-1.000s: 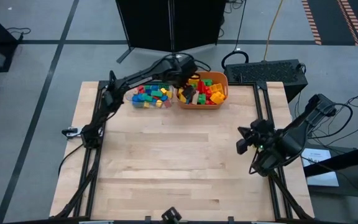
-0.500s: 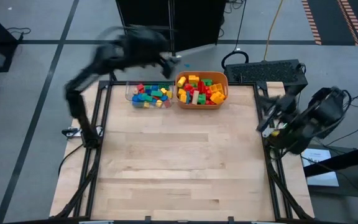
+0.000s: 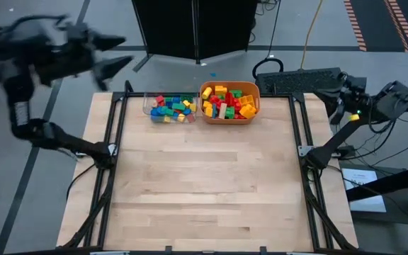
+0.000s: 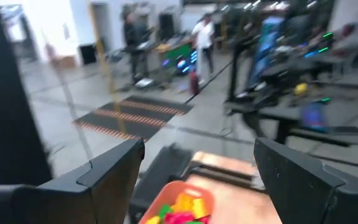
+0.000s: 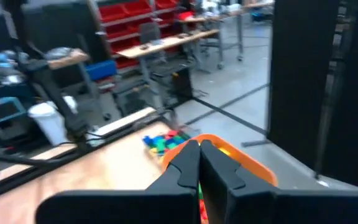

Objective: Sort blocks by size
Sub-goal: Return to Home Position

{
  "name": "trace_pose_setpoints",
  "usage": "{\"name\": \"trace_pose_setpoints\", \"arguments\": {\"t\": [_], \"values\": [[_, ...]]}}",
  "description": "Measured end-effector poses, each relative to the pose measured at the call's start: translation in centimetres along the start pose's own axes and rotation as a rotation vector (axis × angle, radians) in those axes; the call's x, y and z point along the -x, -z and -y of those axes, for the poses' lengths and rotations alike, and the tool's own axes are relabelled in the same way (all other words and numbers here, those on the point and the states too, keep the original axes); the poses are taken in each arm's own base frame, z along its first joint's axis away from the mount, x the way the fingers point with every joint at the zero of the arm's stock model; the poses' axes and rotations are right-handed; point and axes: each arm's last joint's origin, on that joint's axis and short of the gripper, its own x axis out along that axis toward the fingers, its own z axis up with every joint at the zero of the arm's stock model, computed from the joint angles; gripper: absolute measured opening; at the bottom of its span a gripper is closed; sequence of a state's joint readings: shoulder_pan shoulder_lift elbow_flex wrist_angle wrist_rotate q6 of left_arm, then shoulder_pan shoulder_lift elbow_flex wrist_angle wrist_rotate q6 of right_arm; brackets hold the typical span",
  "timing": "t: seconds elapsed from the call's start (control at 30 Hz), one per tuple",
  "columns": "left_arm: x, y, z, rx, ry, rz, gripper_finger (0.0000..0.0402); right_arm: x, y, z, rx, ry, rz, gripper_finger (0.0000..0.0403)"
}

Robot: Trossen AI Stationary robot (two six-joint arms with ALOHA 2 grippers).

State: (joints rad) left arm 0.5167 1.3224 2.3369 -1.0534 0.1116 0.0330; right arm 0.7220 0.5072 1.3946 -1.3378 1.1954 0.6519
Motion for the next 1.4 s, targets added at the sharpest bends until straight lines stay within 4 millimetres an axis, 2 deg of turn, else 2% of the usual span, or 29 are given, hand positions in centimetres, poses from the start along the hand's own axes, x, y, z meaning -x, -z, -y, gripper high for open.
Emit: {"name": "trace_pose_setpoints", "arguments": {"t": [0.07,0.17,0.27,0.4,0.53,0.6,0.7,0.8,0.87,0.9,1.0,1.13,1.27,1.4], "values": [[2.5,0.1,0.5,-0.004,0.049,0.034,0.0316,-0.3,1.1,-0.2,0.009,-0.045,0.015,0.0],[5.1,1.1,1.1,0.007,0.119,0.067,0.0316,-1.2,3.5,-1.4,0.001,-0.136,0.03,0.0],[6.4,3.4,1.7,0.028,0.207,0.101,0.0316,-2.2,6.2,-3.1,-0.056,-0.263,0.075,0.0],[6.0,8.5,2.1,0.074,0.267,0.203,0.0316,-3.2,9.0,-5.6,-0.114,-0.496,0.224,0.0],[5.7,15.0,2.4,0.176,0.3,0.307,0.0316,-3.5,10.1,-6.7,-0.06,-0.637,0.443,0.0],[5.6,18.0,2.3,0.304,0.254,0.338,0.0316,-3.5,10.4,-6.7,-0.019,-0.633,0.466,0.0002],[5.7,22.3,1.9,0.547,0.086,0.32,0.0316,-3.5,10.4,-5.9,-0.029,-0.553,0.45,0.0005],[6.2,25.2,1.8,0.619,0.039,0.356,0.0316,-2.9,10.3,-4.0,-0.021,-0.513,0.435,0.0005],[6.6,26.2,1.9,0.547,0.101,0.415,0.0316,-2.3,10.2,-2.2,-0.059,-0.519,0.427,0.0005],[7.0,26.3,2.1,0.503,0.153,0.462,0.0316,-2.2,10.1,-1.8,-0.079,-0.518,0.418,0.0006],[8.2,26.5,2.4,0.401,0.29,0.557,0.0316,-2.0,9.9,-1.9,0.007,-0.582,0.367,0.0006],[8.7,27.9,2.8,0.356,0.385,0.501,0.0316,-2.3,10.8,-2.0,-0.016,-0.598,0.264,0.0006],[7.9,29.4,2.8,0.362,0.373,0.443,0.0316,-2.6,11.8,-2.4,-0.049,-0.625,0.247,0.0006],[6.4,31.5,2.9,0.4,0.37,0.381,0.0316,-3.5,14.2,-3.4,-0.059,-0.615,0.189,0.0006]]}}
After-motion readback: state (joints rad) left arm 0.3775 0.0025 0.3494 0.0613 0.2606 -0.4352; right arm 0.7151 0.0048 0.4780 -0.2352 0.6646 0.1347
